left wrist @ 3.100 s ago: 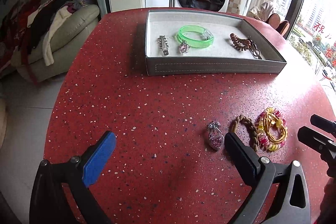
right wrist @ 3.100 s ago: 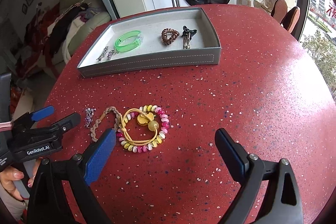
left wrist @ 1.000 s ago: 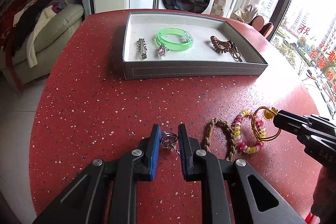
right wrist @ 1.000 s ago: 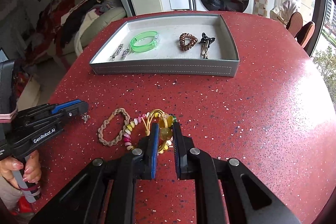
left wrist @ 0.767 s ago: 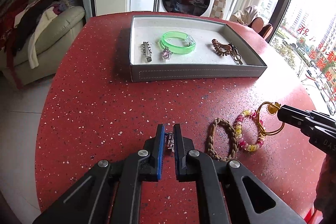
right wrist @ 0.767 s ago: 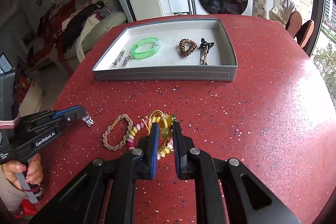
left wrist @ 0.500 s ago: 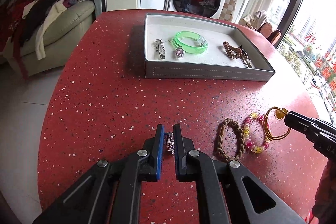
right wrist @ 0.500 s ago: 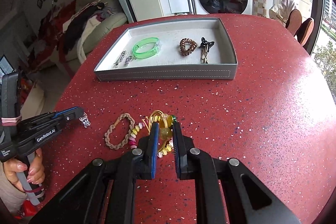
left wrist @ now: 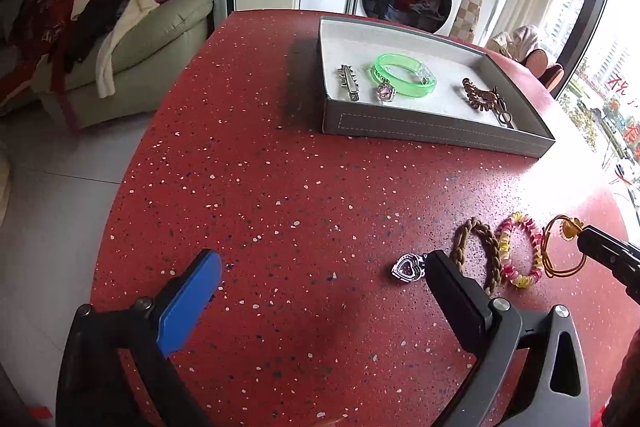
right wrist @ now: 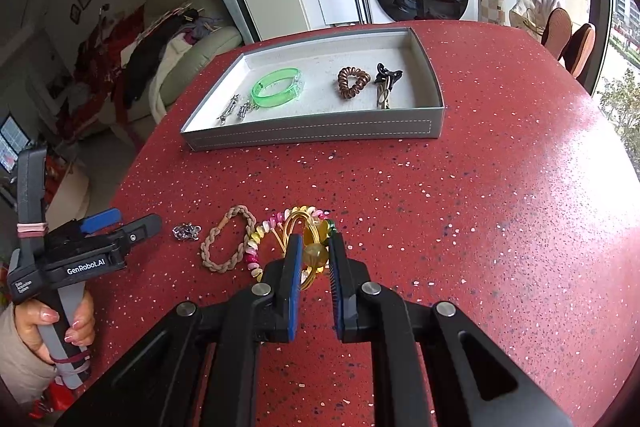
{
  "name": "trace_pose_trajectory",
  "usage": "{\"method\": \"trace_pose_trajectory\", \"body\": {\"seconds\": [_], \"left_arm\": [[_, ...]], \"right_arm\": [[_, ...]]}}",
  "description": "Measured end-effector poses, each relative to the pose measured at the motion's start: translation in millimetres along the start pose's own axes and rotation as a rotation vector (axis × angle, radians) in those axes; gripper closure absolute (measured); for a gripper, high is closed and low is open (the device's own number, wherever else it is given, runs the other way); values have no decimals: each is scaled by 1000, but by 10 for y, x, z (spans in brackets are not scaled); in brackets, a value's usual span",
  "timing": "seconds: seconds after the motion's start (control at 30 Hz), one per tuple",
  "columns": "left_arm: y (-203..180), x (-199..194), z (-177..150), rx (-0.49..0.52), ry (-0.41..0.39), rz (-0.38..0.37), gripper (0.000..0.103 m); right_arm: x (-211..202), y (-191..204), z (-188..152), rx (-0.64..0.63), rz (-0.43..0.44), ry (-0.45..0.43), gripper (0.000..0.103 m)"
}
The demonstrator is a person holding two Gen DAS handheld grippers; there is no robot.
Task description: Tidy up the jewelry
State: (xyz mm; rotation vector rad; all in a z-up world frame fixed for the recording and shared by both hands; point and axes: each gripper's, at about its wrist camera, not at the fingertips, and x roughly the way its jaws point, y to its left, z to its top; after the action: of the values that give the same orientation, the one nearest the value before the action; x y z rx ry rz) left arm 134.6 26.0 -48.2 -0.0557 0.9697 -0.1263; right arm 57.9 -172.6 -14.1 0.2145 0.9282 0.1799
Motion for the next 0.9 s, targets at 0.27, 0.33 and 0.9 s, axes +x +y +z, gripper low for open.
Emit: {"method": "trace_pose_trajectory", "body": {"seconds": [0.27,0.33,0.9], "left_arm": [[-293,0,-24,139,-15,10,0],[-363,26,-55,196,-8,20,0],[-504,49,-71,279,36,-141,68]], "right_arm": [[-42,-43,-48,12,-3,-5,89],[-46,-65,-55,19,-4,-6,89],[-97,-69,-65,38,9,-16,89]]}}
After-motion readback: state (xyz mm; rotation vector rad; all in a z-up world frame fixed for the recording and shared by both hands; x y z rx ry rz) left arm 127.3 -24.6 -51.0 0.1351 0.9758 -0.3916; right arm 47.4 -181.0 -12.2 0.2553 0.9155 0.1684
